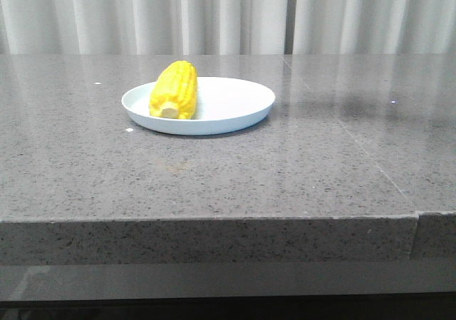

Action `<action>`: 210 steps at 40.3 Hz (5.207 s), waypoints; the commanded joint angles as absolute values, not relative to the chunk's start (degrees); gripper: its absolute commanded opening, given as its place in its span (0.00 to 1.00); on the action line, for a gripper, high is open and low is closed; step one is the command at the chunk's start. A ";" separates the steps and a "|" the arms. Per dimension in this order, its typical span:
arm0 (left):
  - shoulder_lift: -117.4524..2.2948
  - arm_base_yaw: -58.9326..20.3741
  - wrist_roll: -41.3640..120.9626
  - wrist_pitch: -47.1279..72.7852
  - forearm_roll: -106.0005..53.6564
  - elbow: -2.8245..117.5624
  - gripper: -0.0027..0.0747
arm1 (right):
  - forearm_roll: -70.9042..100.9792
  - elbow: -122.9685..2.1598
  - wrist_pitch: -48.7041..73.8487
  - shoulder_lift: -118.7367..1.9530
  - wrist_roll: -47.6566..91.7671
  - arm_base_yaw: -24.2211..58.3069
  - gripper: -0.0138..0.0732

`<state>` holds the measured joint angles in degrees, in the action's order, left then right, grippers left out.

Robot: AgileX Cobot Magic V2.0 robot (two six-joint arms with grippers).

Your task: Place corn on plate with both arms

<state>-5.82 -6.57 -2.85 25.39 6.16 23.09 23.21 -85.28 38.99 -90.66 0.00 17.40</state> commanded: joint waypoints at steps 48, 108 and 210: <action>-6.47 -6.63 -3.05 20.92 6.37 24.52 0.01 | 7.41 -24.95 14.71 -23.36 0.63 7.02 0.08; -3.05 -4.91 -3.05 17.40 3.93 20.25 0.01 | 7.41 -19.74 14.18 -9.48 0.63 7.02 0.08; 1.29 -1.84 -3.15 3.83 0.48 -0.51 0.01 | 7.04 0.61 9.28 1.29 0.63 0.11 0.08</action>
